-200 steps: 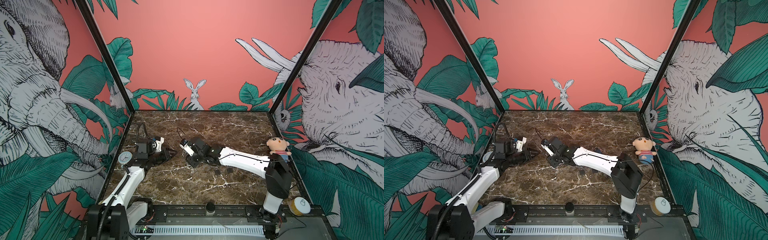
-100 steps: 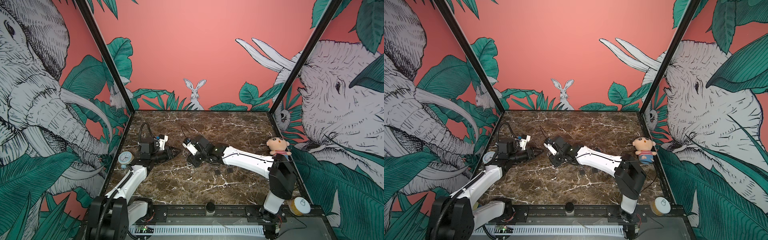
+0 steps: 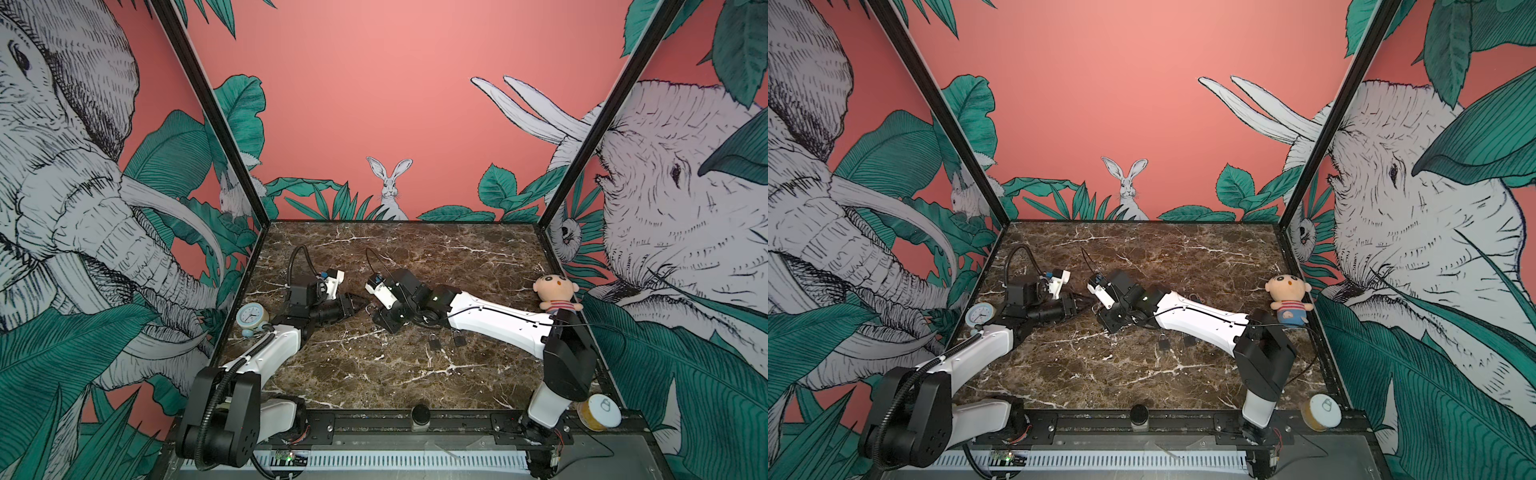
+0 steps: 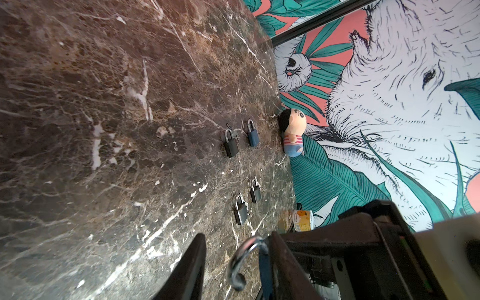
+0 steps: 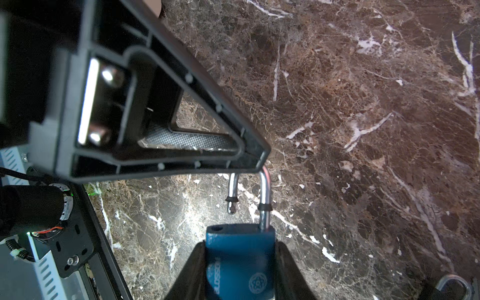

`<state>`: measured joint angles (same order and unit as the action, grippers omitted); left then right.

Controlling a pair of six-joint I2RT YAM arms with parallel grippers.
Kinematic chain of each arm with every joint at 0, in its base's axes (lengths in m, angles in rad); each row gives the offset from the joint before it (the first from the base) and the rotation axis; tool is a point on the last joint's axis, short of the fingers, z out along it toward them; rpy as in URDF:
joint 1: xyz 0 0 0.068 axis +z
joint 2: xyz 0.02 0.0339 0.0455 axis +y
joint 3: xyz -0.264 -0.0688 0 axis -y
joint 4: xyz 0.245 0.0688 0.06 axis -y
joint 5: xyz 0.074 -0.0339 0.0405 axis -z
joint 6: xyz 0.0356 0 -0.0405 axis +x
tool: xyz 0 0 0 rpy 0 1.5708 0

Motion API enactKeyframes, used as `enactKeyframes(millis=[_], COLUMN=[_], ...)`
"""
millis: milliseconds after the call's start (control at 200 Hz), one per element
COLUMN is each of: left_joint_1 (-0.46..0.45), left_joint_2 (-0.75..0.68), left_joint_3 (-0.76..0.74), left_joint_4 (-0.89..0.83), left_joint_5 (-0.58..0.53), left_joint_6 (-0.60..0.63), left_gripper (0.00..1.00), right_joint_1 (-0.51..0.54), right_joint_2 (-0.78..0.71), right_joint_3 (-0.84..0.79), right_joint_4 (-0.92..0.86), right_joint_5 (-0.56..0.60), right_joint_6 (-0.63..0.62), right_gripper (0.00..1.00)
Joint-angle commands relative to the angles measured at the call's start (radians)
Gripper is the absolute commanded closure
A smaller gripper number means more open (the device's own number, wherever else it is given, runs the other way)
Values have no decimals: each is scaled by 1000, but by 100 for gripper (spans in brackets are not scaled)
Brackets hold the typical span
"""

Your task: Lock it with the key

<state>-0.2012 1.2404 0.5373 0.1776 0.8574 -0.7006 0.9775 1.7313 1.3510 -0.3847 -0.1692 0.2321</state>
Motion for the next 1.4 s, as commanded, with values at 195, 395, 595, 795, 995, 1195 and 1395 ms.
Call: enactKeyframes(millis=[195, 395, 595, 795, 995, 1195, 1395], left_joint_1=[-25, -26, -27, -29, -30, -32, -33], left_joint_2=[33, 35, 45, 42, 46, 54, 5], left_joint_3=[-7, -3, -2, -2, 2, -3, -20], left_joint_4=[105, 103, 101, 102, 102, 131, 217], left_joint_5=[55, 54, 57, 64, 65, 71, 2], left_joint_6=[-38, -37, -36, -37, -37, -61, -167], left_gripper=[64, 72, 76, 80, 86, 100, 100], right_joint_1=[-19, -22, -22, -25, -24, -25, -87], right_joint_2=[-30, -34, -34, -36, -36, -41, -81], right_joint_3=[25, 27, 33, 38, 43, 45, -29], right_joint_4=[47, 50, 46, 47, 46, 57, 150], right_joint_5=[-23, -29, -30, -35, -38, -45, -133], right_joint_6=[21, 22, 21, 21, 21, 25, 118], right_gripper=[83, 83, 83, 83, 83, 82, 52])
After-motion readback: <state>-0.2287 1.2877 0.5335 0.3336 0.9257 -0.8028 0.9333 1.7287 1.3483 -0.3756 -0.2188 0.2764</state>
